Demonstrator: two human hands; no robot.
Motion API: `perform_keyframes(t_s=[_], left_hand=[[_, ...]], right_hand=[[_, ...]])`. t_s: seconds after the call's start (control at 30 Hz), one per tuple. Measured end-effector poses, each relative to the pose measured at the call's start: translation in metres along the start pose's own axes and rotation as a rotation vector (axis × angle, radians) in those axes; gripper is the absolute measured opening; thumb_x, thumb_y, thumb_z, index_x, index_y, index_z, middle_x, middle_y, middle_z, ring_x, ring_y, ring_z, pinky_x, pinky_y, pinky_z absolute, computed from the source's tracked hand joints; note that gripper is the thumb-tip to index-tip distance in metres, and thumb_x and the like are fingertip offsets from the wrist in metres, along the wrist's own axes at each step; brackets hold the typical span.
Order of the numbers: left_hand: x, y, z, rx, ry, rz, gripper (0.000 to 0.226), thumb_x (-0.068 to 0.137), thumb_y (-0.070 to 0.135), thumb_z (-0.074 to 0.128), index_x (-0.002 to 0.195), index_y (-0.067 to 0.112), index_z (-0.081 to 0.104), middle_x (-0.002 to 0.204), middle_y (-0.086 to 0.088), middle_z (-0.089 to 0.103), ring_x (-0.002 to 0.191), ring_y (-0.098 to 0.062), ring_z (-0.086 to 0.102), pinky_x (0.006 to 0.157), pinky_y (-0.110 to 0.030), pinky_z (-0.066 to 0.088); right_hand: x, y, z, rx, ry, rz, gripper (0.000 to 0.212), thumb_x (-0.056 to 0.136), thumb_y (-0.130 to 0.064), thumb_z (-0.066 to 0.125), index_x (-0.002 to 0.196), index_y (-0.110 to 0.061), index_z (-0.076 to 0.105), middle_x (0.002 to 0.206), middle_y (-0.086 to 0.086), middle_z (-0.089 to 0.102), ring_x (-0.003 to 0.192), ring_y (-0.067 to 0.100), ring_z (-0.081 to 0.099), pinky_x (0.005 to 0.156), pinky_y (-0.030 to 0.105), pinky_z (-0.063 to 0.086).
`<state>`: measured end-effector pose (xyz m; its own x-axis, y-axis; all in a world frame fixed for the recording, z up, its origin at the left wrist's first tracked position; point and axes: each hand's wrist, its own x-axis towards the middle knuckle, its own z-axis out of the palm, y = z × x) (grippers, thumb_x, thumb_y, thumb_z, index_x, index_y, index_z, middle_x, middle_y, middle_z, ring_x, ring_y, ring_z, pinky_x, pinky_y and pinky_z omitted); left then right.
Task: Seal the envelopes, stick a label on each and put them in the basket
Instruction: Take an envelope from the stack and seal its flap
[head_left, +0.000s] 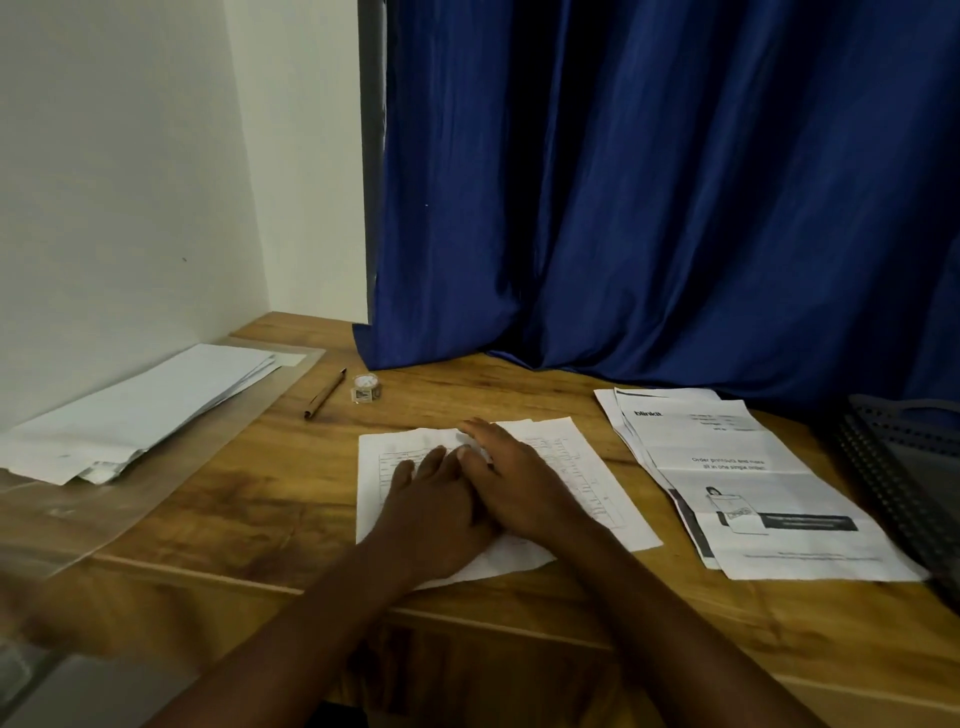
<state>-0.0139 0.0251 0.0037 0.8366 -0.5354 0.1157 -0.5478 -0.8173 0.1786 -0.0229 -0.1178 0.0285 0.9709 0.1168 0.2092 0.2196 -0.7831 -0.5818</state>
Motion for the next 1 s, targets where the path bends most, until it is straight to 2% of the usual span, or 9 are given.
perform_keyframes(t_s=[0.07,0.17,0.27,0.5,0.67,0.73,0.8,0.87,1.0], left_hand=[[0.001,-0.013,-0.002,0.025,0.025,-0.016,0.069,0.102,0.056,0.032,0.162,0.028,0.013,0.17,-0.001,0.004,0.156,-0.027,-0.001,0.123,-0.048,0.009],[0.0,-0.029,-0.002,0.091,-0.064,-0.047,0.065,0.104,0.057,0.019,0.162,0.033,0.003,0.17,0.003,-0.004,0.156,-0.022,-0.011,0.125,-0.047,0.0],[0.0,-0.032,-0.001,0.094,-0.106,-0.076,0.068,0.1,0.065,0.012,0.161,0.037,-0.002,0.17,0.007,-0.008,0.155,-0.018,-0.013,0.124,-0.051,-0.006],[-0.01,-0.042,-0.01,0.087,-0.139,-0.152,0.08,0.095,0.074,0.009,0.161,0.03,-0.007,0.169,0.005,-0.012,0.155,-0.017,-0.013,0.126,-0.048,-0.004],[-0.001,-0.044,-0.021,0.11,-0.18,-0.367,0.086,0.096,0.074,0.012,0.162,0.02,-0.001,0.17,-0.005,-0.007,0.155,-0.029,-0.012,0.122,-0.057,-0.004],[0.007,-0.029,-0.019,0.138,-0.071,-0.304,0.083,0.098,0.07,0.015,0.161,0.018,0.003,0.17,-0.006,-0.004,0.155,-0.032,-0.011,0.121,-0.06,-0.003],[0.015,-0.01,-0.012,0.141,0.008,-0.105,0.076,0.1,0.066,0.017,0.161,0.023,0.004,0.17,-0.002,-0.006,0.155,-0.028,-0.012,0.122,-0.059,-0.003],[0.022,0.002,-0.005,0.089,-0.054,0.023,0.071,0.102,0.064,0.017,0.162,0.028,0.003,0.17,0.003,-0.008,0.155,-0.022,-0.015,0.124,-0.054,-0.005],[0.022,-0.01,0.0,0.062,-0.135,0.038,0.074,0.099,0.071,0.015,0.161,0.034,0.0,0.17,0.007,-0.007,0.155,-0.017,-0.011,0.125,-0.047,-0.005]], right_hand=[[0.008,0.004,0.011,-0.007,-0.082,0.031,0.055,0.106,-0.049,0.029,0.157,-0.027,0.03,0.164,-0.003,0.029,0.152,0.015,0.022,0.125,0.043,0.014],[0.013,0.016,0.019,-0.186,-0.199,0.02,0.069,0.101,-0.065,0.019,0.16,-0.03,0.018,0.169,-0.002,0.014,0.156,0.016,0.005,0.123,0.042,0.001],[0.017,0.026,0.016,-0.292,-0.222,0.009,0.076,0.096,-0.073,0.013,0.16,-0.032,0.014,0.169,-0.003,0.009,0.156,0.018,0.002,0.123,0.044,0.001],[0.022,0.071,-0.021,-0.509,-0.227,0.08,0.073,0.098,-0.07,0.014,0.161,-0.032,0.006,0.17,0.002,0.001,0.156,0.025,-0.001,0.124,0.052,0.004],[0.023,0.081,-0.018,-0.542,-0.176,0.071,0.074,0.098,-0.07,0.011,0.16,-0.031,0.007,0.17,0.004,0.004,0.156,0.026,0.002,0.124,0.054,0.004],[0.024,0.082,-0.017,-0.545,-0.167,0.072,0.074,0.097,-0.07,0.011,0.16,-0.031,0.007,0.17,0.004,0.004,0.156,0.026,0.002,0.123,0.054,0.004],[0.024,0.083,-0.016,-0.55,-0.167,0.072,0.073,0.098,-0.069,0.011,0.16,-0.031,0.007,0.17,0.004,0.004,0.156,0.026,0.001,0.123,0.053,0.003],[0.024,0.084,-0.017,-0.555,-0.169,0.07,0.071,0.099,-0.067,0.012,0.16,-0.031,0.006,0.17,0.004,0.003,0.156,0.026,0.001,0.123,0.052,0.003],[0.024,0.084,-0.017,-0.562,-0.172,0.063,0.071,0.099,-0.066,0.011,0.16,-0.031,0.007,0.17,0.004,0.004,0.156,0.026,0.001,0.123,0.052,0.003]])
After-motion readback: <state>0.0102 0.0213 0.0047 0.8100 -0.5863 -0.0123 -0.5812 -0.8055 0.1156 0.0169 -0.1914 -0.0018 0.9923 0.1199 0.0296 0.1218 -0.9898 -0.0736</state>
